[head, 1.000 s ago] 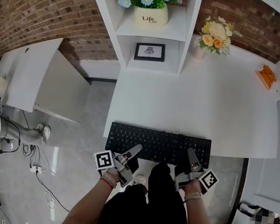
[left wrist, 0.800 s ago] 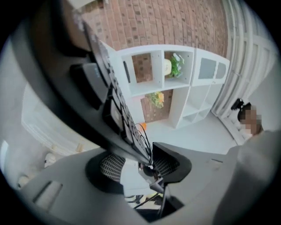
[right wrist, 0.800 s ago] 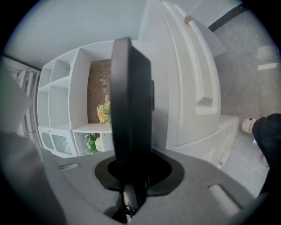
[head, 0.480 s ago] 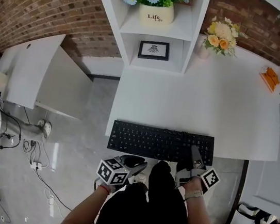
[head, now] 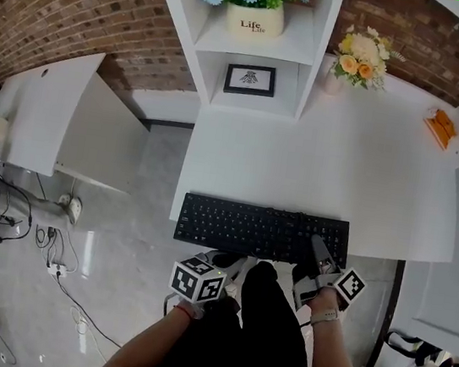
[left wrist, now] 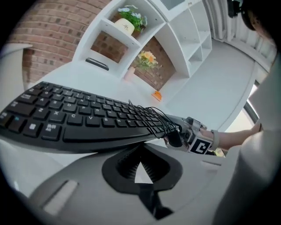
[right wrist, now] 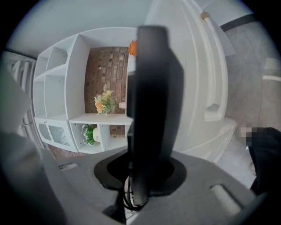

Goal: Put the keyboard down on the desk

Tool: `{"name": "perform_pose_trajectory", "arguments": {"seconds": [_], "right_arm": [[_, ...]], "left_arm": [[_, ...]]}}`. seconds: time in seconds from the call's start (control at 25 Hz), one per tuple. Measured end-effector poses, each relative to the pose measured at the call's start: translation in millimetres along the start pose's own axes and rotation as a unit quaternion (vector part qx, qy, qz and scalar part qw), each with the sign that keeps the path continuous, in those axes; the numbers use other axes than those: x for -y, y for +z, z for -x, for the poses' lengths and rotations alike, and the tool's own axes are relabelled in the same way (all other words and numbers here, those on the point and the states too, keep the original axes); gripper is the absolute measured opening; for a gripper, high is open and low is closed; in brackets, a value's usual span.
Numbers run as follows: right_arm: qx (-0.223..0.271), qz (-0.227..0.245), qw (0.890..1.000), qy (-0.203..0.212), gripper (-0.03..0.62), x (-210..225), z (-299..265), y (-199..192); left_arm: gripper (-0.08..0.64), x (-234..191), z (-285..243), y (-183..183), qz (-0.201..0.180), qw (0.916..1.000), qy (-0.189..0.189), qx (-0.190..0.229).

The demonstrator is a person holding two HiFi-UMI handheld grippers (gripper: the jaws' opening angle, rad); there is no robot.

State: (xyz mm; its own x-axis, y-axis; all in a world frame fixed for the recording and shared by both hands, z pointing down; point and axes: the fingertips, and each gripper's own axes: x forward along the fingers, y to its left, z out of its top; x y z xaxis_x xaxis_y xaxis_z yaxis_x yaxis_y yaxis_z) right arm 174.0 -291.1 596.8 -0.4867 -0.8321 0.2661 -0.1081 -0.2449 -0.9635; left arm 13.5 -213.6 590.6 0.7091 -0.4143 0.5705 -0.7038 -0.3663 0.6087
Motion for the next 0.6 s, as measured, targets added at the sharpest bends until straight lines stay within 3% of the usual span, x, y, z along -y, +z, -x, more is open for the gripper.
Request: {"name": "perform_pose_trajectory", "arguments": {"seconds": [0.16,0.4,0.48,0.6], "right_arm": [[-0.041,0.007,0.999,0.009,0.105,-5,-1,3],[-0.117,0.084,0.989,0.025,0.209,-18,5,4],[-0.141,0.128,0.981,0.023,0.232,-21,8,1],[-0.183,0.208,0.961,0.021,0.247,-26,10,-5]], "left_arm": [[0.0,1,-5,6,0.005,1.0,0.0,-0.001],[0.0,-1,-14,16,0.01,0.9999,0.007,-0.008],[0.0,-2,-18,19,0.018,0.9998,0.005,-0.006],[0.0,-5,-20,30,0.023,0.9997,0.013,0.001]]}}
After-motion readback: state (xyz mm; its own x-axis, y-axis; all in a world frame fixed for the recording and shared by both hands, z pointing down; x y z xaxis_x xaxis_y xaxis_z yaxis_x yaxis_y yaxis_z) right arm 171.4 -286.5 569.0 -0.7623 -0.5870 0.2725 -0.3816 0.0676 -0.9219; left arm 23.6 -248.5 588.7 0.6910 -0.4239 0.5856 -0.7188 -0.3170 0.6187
